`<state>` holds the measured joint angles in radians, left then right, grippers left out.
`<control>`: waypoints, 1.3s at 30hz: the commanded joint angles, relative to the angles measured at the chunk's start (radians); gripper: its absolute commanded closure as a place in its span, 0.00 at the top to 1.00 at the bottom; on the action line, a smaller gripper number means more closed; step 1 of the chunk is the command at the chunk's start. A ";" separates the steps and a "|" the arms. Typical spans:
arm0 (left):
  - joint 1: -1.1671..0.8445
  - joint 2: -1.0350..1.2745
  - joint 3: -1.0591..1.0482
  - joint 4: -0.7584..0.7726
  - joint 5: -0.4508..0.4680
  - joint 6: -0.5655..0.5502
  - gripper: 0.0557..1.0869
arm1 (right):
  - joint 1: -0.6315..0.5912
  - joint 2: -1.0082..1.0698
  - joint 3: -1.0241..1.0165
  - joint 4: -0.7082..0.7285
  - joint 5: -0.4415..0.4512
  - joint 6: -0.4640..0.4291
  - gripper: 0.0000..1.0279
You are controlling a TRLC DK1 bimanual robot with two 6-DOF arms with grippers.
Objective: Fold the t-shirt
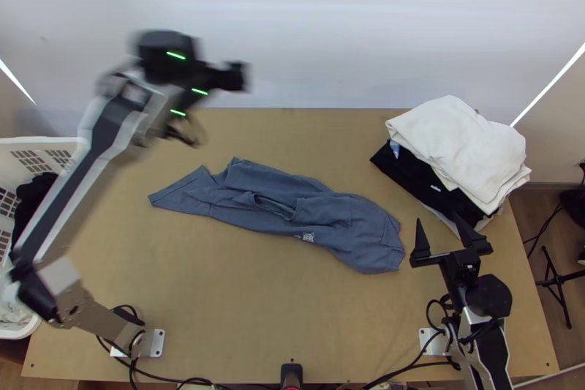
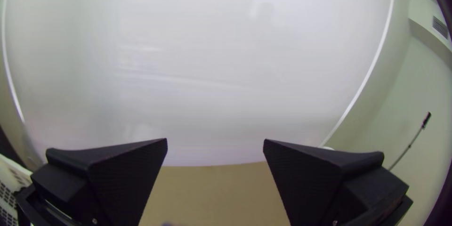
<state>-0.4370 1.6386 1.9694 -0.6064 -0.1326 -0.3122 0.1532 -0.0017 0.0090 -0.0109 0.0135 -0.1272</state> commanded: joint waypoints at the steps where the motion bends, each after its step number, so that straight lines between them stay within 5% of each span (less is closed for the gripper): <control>1: 0.388 -0.140 -0.041 -0.112 -0.005 0.090 0.96 | 0.000 0.000 0.000 0.000 0.000 0.003 0.96; 11: 0.638 -0.424 -0.376 -0.170 -0.005 0.147 0.96 | 0.008 0.000 0.000 0.000 -0.001 0.006 0.96; 15: 0.678 -0.516 -0.518 -0.159 -0.004 0.137 0.96 | 0.085 -0.001 0.000 0.002 -0.001 0.093 0.96; 26: 0.747 -0.727 -0.866 -0.107 -0.002 0.105 0.96 | 0.227 -0.001 0.003 -0.003 0.005 0.112 0.96; 32: 0.755 -0.789 -0.989 -0.082 0.002 0.076 0.96 | 0.256 0.032 0.031 0.085 0.003 -0.048 0.96; 35: 0.748 -0.810 -1.044 -0.058 0.005 0.065 0.96 | 0.287 0.203 0.100 0.114 0.000 -0.092 0.96; 39: 0.744 -0.829 -1.101 -0.027 0.007 0.058 0.96 | 0.353 0.674 0.381 0.011 -0.006 -0.088 0.96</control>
<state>0.3073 0.8597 0.9844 -0.6785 -0.1280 -0.2371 0.4259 0.2047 0.1188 0.0639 0.0177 -0.1699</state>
